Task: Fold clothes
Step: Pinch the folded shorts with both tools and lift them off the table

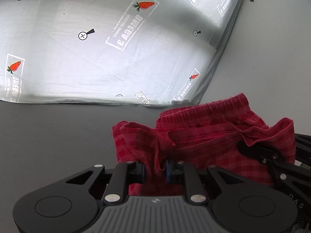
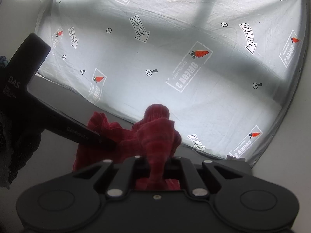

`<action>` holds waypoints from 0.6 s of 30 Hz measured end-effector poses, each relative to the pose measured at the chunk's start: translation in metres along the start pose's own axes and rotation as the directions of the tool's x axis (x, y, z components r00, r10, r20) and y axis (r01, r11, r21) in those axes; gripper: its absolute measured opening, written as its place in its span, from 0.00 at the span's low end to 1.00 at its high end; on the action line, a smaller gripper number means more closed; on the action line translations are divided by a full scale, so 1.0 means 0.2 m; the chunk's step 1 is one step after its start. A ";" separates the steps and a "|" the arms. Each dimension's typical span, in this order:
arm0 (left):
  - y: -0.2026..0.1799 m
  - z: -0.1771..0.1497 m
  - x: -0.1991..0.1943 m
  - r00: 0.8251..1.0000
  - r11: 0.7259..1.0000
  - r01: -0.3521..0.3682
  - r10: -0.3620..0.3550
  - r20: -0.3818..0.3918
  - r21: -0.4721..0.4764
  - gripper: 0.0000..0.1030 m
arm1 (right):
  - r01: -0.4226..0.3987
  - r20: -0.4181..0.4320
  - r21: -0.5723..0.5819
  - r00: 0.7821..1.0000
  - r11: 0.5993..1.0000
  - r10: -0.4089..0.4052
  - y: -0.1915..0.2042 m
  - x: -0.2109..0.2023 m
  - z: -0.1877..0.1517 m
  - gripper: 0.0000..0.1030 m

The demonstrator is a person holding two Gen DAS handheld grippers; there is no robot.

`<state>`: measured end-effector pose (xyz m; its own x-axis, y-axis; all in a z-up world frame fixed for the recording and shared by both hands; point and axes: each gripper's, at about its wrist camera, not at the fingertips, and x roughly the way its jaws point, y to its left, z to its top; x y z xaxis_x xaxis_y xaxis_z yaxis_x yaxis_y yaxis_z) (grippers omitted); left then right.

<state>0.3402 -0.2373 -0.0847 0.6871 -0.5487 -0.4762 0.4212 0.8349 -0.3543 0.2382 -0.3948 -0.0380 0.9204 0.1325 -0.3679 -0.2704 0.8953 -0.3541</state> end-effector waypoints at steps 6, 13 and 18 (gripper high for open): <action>-0.38 0.02 0.19 0.995 0.995 -0.050 0.057 0.083 -0.088 0.20 | -0.058 0.074 -0.051 0.995 0.997 0.062 -0.46 -0.04 -0.15 0.07; -0.76 0.08 0.51 0.993 0.987 -0.077 0.089 0.083 -0.139 0.21 | -0.158 0.091 0.050 0.984 0.986 0.153 -1.07 0.00 -0.34 0.08; -0.97 0.10 0.73 0.992 0.991 -0.104 0.110 0.066 -0.089 0.21 | -0.201 0.090 0.105 0.977 0.974 0.192 -1.42 0.13 -0.47 0.08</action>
<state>0.3697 -0.4787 -0.0684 0.7668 -0.4492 -0.4585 0.2931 0.8805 -0.3725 0.3115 -0.6854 -0.0284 0.8732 0.3396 -0.3496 -0.4185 0.8901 -0.1806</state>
